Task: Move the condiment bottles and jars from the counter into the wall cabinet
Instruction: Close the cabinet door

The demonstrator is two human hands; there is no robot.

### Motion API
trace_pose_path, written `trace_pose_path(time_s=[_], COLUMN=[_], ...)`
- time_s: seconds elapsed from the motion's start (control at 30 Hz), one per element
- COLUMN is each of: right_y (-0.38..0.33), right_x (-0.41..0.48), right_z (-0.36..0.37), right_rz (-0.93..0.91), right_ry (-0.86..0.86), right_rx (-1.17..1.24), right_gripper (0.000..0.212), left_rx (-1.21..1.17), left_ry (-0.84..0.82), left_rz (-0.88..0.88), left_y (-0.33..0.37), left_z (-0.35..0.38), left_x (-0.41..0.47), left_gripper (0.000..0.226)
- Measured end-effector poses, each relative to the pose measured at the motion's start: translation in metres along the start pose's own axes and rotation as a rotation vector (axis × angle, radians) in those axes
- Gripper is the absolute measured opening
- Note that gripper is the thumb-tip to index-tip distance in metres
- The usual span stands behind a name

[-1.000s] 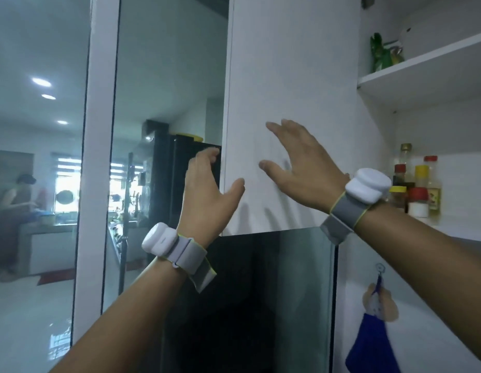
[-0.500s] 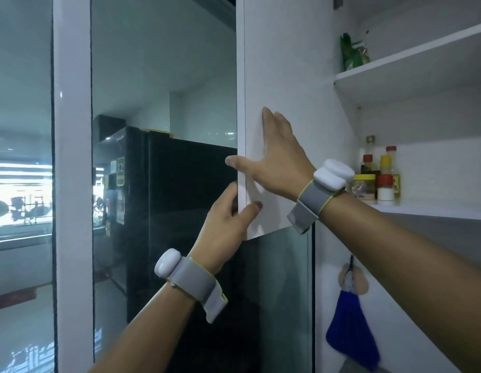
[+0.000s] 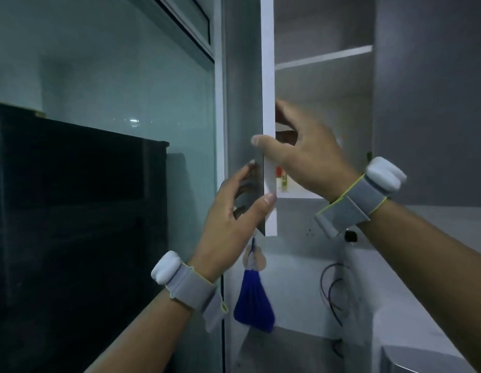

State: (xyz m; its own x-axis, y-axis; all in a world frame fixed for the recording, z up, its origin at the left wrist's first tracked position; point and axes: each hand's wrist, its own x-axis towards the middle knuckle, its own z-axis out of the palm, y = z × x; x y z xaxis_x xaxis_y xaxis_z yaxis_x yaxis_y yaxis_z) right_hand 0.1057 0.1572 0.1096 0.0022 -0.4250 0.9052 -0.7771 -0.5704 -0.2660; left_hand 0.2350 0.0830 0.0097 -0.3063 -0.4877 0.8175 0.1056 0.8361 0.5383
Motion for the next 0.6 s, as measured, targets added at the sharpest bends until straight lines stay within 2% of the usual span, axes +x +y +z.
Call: trace_pose_path(time_s=[0.17, 0.27, 0.47, 0.6], right_y=[0.038, 0.067, 0.133, 0.184], right_x=[-0.007, -0.010, -0.012, -0.009], right_z=[-0.047, -0.073, -0.110, -0.124], right_rz=[0.063, 0.102, 0.125, 0.059], right_ry=[0.081, 0.132, 0.213, 0.208], right_rx=[-0.041, -0.083, -0.295, -0.565], right_gripper=[0.043, 0.044, 0.064, 0.049], left_rx=[0.036, 0.058, 0.220, 0.395], left_ry=[0.008, -0.004, -0.009, 0.001], left_rz=[0.047, 0.028, 0.053, 0.115], left_y=[-0.014, -0.024, -0.060, -0.088], left_z=[0.061, 0.098, 0.158, 0.189], left_x=[0.022, 0.041, 0.079, 0.102], left_gripper=[0.050, 0.053, 0.065, 0.069])
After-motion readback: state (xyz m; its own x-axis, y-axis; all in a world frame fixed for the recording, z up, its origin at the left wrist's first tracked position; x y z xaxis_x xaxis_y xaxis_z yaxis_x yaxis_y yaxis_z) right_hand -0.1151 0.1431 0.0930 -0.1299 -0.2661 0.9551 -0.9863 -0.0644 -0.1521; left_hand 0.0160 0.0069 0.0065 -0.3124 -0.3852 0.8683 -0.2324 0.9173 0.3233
